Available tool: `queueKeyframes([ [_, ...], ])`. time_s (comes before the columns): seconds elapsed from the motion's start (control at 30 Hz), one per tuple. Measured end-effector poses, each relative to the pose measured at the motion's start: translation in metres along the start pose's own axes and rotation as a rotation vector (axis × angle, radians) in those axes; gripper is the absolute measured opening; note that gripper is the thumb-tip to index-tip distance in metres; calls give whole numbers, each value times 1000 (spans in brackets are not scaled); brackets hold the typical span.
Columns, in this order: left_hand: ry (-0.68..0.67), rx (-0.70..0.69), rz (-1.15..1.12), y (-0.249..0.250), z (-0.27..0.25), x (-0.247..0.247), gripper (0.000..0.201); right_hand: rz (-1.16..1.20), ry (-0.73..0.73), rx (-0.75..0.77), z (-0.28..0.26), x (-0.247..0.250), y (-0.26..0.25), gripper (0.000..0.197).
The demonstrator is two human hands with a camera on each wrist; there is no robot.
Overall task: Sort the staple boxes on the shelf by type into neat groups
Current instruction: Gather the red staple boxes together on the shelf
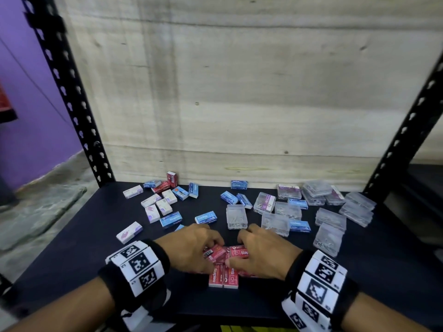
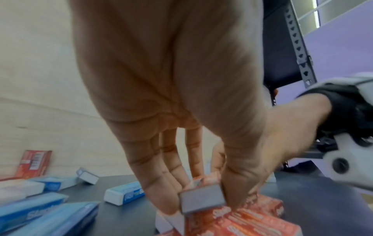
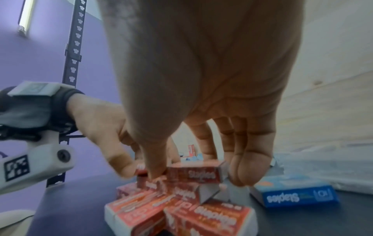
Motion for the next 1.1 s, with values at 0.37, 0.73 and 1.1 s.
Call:
queueKeyframes([
  [0.37, 26, 8, -271, -37, -13, 6, 44, 47, -3, 38, -1, 1, -7, 59],
  [0.73, -20, -65, -114, -35, -14, 8, 68, 81, 20, 46, 1, 1, -3, 61],
  [1.1, 39, 162, 7, -48, -30, 13, 64, 115, -32, 28, -18, 12, 27, 60],
])
Point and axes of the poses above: each hand's wrist, its own z-axis towards the middle knuckle, its own x-axis out of the back of the hand, y = z × x, the point moved 6 cm from there along z, towards the middle knuckle, and after that the axes turned 3 degrees about -z, right-handed, at the moved point
